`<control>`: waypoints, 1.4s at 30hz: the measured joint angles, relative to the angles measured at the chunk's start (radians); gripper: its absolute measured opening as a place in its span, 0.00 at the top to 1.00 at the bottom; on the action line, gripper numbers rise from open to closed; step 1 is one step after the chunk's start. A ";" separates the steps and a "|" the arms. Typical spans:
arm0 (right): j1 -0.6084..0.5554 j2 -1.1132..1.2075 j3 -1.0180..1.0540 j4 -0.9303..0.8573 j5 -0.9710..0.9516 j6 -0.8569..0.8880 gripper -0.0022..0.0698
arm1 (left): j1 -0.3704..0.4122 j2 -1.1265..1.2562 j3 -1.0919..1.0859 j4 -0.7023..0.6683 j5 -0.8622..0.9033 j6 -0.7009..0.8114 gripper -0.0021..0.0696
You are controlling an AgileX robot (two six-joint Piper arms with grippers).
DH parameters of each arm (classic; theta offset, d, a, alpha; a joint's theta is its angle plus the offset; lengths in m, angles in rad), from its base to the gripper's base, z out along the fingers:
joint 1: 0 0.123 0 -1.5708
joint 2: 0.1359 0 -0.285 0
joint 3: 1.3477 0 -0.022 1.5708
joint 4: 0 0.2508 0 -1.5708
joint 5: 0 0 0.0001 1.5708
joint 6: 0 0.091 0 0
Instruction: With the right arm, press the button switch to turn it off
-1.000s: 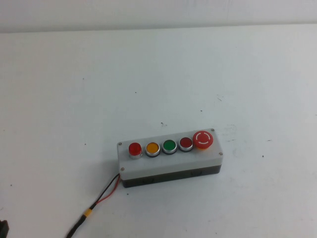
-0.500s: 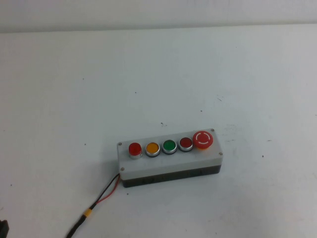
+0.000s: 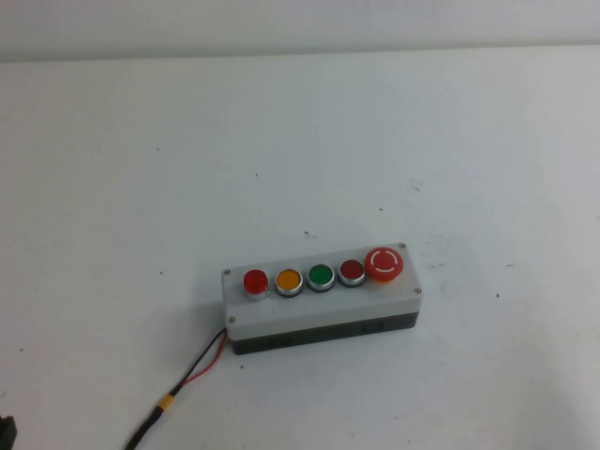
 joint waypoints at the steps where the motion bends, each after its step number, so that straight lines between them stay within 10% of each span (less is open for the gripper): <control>1: 0.000 -0.025 0.004 0.012 0.000 0.000 0.99 | 0.000 0.000 0.000 0.000 0.000 0.000 0.97; 42: 0.000 -0.080 0.004 0.197 0.252 -0.150 0.99 | 0.000 0.000 0.000 0.000 0.000 0.000 0.97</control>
